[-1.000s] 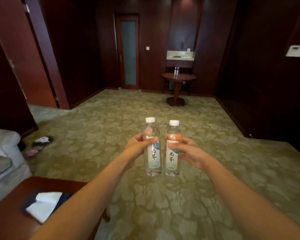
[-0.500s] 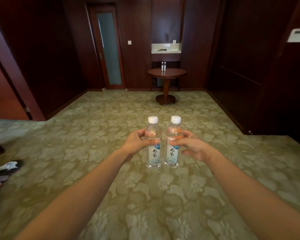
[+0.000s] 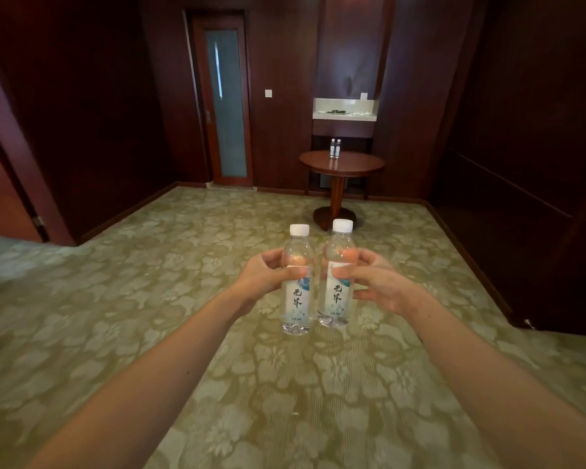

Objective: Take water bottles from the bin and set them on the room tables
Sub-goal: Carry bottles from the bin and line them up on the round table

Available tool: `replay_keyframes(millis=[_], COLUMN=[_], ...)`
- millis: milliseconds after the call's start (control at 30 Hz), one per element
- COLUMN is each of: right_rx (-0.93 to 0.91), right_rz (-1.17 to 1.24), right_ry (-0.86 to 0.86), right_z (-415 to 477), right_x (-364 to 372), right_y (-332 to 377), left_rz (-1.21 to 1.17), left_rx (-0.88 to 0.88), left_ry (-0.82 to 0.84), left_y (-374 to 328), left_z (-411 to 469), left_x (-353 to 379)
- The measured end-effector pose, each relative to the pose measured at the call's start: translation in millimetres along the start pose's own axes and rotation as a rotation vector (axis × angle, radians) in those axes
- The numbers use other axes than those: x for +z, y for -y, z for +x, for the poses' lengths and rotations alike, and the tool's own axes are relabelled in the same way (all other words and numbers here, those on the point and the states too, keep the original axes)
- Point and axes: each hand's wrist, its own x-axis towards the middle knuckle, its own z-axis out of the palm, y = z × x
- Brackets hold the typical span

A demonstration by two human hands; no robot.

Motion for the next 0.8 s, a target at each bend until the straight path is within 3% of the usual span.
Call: replay_keyframes(millis=[167,800], right_rx=[-0.008,-0.072], right_rz=[-0.018,0.059], right_ry=[-0.012,-0.158], right_z=[117.0,559.4], right_x=[-51.7,-240.9], right_y=[2.7,55.7], left_rz=[-0.087,-0.117], left_rx=[0.022,0.053], left_ry=[-0.033,0.1], left_y=[17.9,20.7], left_z=[133.1,657.7], left_x=[1.6,17.0])
